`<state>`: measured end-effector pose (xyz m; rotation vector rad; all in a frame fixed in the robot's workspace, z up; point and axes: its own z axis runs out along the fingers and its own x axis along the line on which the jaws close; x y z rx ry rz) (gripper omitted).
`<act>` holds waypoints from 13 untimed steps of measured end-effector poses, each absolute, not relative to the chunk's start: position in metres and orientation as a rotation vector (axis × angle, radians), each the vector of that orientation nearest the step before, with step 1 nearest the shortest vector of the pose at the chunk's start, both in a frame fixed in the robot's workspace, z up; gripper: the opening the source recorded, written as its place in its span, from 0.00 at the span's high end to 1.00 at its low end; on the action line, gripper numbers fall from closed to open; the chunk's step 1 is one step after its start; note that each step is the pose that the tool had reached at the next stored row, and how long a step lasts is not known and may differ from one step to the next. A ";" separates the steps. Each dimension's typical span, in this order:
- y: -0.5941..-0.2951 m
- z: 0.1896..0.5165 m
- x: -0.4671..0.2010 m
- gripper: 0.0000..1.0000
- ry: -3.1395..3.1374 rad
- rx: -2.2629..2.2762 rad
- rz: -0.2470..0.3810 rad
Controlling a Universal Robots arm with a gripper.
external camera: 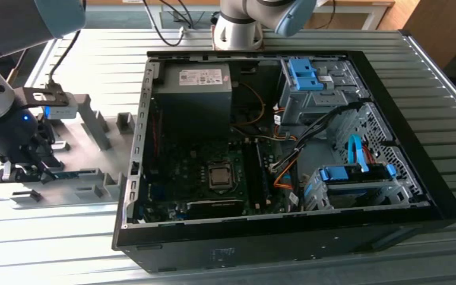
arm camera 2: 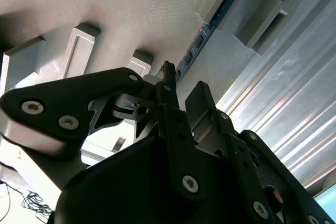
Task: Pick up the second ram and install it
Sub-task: 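Pick up the second ram and move it above second insertion slot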
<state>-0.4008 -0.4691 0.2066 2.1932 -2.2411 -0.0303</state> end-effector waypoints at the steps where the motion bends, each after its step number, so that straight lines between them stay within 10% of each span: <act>1: -0.469 0.207 -0.401 0.64 -2.241 2.193 -0.030; 13: -0.469 0.204 -0.402 0.64 -2.227 2.207 -0.030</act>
